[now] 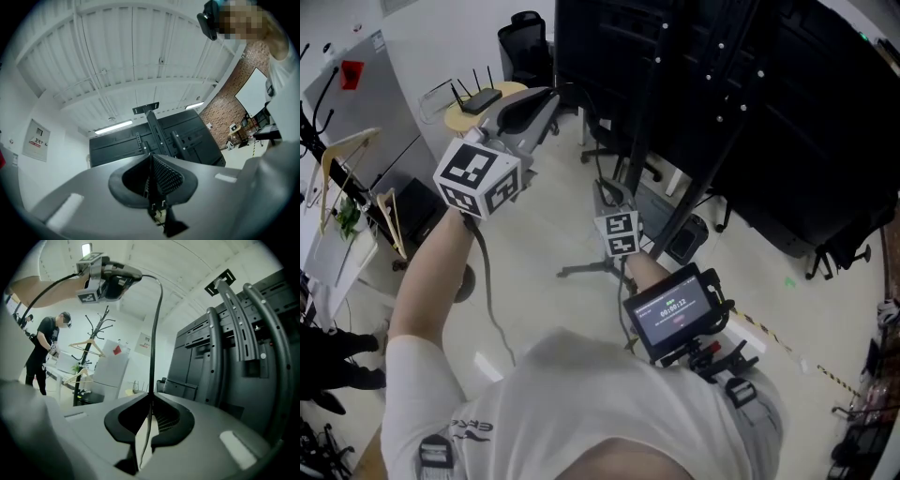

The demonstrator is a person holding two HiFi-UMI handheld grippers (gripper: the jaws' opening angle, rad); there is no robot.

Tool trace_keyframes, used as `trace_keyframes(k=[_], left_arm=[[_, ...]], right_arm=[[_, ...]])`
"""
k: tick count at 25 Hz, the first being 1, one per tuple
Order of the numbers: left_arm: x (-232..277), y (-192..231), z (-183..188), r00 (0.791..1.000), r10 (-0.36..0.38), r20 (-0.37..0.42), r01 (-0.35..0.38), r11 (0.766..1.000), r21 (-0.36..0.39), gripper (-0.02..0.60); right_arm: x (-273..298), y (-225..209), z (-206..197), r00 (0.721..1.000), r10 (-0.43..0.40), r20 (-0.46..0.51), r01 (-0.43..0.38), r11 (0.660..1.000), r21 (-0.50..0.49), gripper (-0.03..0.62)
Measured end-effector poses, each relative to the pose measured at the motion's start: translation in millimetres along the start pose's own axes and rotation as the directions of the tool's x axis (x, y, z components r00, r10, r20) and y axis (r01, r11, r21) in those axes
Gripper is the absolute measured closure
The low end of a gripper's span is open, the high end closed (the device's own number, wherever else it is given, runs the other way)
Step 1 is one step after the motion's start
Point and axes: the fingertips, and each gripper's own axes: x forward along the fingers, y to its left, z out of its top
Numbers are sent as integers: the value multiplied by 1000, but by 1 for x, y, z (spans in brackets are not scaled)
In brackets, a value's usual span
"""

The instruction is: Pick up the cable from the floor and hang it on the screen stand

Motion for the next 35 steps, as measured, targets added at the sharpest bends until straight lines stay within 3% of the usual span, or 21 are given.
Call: trace_keyframes(k=[7,17,26,35], left_arm=[[19,20,-14,1000,6,16,-5,998,-56,557],[104,3,-32,997,-82,-5,80,987,-140,555],[153,-4,-35,994,-111,17,112,983,-146,555],[160,4,-15,993,-82,82,93,984,-152,554]], right_arm=[[-65,-97,31,978,-203,47,204,979,-11,551],[-181,-241,118,877,-466,117,475,878,-64,554],[-217,-303,183,800,-573,178,597,791,-138,557],[-234,-315,239,759,-588,279,638,757,-139,571]])
